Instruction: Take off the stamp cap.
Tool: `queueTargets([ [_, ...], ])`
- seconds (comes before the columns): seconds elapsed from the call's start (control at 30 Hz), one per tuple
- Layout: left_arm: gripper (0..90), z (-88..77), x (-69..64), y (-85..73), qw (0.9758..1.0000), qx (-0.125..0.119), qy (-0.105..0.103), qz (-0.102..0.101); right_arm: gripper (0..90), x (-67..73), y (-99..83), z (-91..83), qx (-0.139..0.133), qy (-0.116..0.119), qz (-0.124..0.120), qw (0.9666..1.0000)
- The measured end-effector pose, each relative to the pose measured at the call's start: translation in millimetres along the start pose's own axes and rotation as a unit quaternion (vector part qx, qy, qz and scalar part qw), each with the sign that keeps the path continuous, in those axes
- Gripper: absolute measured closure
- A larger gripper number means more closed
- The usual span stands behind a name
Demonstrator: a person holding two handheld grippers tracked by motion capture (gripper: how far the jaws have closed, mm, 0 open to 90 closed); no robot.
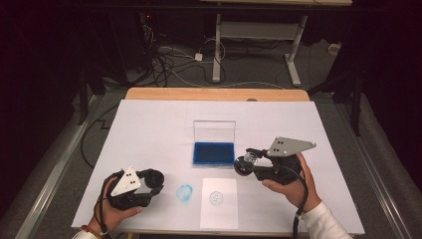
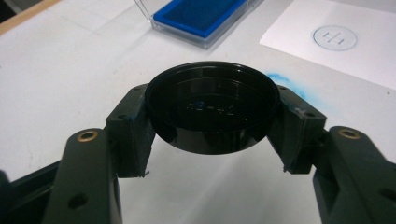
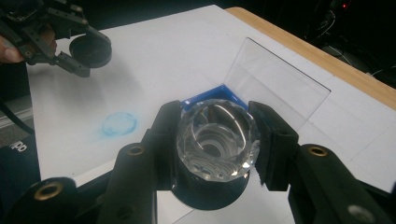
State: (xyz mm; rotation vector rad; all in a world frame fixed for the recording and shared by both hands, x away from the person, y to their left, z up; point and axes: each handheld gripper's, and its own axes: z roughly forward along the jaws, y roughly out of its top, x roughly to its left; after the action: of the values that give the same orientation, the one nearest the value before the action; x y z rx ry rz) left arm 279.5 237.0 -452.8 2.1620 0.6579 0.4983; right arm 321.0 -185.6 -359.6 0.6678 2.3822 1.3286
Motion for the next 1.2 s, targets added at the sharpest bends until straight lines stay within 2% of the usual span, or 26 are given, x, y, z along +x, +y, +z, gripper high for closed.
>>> queueTargets([
  [0.37,36.8,-5.1,2.7,-14.9,0.9999,0.011,0.000,-0.013,57.1,-7.0,12.9,14.6,0.010,-0.008,-0.013,0.9998],
  [0.9,36.8,-1.3,4.2,-11.1,0.9999,0.008,-0.007,-0.010,57.0,-23.7,29.7,29.0,0.033,-0.023,-0.019,0.9990],
  [1.2,36.8,1.5,5.3,-8.6,0.9999,0.006,-0.013,-0.010,57.0,-20.5,38.2,38.5,0.042,-0.022,-0.028,0.9985],
])
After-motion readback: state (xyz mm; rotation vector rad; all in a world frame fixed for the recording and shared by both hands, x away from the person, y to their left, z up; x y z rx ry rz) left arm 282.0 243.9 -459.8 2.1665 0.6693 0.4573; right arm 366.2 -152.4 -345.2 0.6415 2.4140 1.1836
